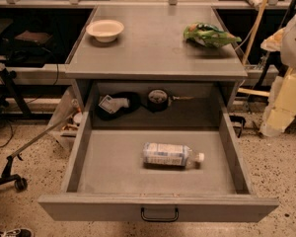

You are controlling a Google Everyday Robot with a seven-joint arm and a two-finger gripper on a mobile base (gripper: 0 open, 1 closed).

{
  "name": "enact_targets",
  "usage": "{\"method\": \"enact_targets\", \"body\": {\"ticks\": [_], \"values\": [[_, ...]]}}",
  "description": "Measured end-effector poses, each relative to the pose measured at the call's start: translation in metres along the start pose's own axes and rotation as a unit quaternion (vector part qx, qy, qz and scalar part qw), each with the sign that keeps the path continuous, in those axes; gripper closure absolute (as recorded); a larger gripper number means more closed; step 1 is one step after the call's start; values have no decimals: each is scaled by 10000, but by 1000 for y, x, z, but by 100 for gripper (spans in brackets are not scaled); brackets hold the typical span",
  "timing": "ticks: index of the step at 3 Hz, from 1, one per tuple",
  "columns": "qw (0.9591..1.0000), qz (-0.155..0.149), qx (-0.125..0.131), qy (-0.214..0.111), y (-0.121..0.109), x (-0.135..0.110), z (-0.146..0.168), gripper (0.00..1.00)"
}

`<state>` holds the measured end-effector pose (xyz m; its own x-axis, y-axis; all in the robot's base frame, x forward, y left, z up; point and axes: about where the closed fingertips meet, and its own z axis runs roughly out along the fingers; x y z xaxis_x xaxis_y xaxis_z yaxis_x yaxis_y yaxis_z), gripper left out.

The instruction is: Pick blue plastic bottle from top drawer and place on counter

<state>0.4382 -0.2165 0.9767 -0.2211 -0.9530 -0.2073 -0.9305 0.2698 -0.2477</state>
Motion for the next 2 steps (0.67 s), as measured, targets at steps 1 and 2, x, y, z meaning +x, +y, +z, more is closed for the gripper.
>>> {"method": "enact_targets", "body": {"ticks": [1, 2], "values": [[10000, -22, 4, -65, 0, -2, 4, 0], [9983, -310, -299, -393, 11, -21, 56, 0]]}}
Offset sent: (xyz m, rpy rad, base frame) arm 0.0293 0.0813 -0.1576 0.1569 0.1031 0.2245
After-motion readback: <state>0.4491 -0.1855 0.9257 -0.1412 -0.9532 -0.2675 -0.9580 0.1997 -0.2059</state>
